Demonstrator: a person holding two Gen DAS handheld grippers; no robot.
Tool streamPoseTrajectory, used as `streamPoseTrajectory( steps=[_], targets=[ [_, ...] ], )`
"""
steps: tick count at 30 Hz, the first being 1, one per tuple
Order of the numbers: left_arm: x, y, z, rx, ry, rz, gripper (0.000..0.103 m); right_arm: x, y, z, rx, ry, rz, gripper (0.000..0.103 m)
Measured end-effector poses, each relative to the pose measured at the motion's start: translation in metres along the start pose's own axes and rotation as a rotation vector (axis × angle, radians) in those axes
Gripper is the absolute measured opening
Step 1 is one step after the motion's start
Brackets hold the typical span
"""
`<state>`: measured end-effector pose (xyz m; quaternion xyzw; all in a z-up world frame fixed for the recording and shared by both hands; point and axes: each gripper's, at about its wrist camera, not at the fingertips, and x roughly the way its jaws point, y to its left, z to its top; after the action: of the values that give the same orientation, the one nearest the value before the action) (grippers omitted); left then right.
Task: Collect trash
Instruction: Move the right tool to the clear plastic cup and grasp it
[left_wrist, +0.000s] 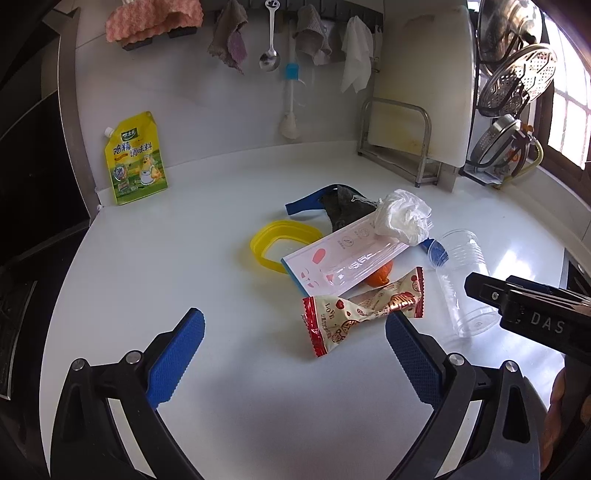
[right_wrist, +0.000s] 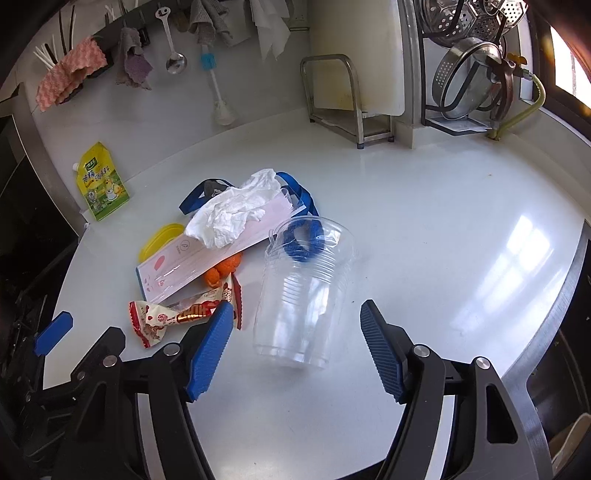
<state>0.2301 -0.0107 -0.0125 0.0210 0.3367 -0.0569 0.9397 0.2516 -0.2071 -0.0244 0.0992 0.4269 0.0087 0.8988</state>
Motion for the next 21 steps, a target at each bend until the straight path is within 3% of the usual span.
streamPoseTrajectory(
  steps=[2, 12, 13, 18, 21],
  targets=[
    [0.003, 0.002, 0.000, -0.007, 0.010, -0.004, 0.097, 0.012, -0.003, 0.003, 0.020, 0.039, 0.003, 0.068],
    [0.011, 0.001, -0.001, -0.006, 0.025, -0.003, 0.097, 0.029, 0.001, 0.010, 0.007, 0.071, -0.026, 0.067],
    [0.011, 0.001, -0.001, -0.004, 0.026, -0.003, 0.097, 0.030, 0.000, 0.009, 0.010, 0.073, -0.021, 0.059],
    [0.014, -0.003, -0.001, -0.001, 0.037, -0.012, 0.097, 0.024, -0.007, 0.007, 0.017, 0.056, -0.003, 0.046],
    [0.012, -0.007, -0.001, 0.010, 0.033, -0.024, 0.097, 0.015, -0.017, 0.003, 0.031, 0.038, 0.001, 0.045]
  ],
)
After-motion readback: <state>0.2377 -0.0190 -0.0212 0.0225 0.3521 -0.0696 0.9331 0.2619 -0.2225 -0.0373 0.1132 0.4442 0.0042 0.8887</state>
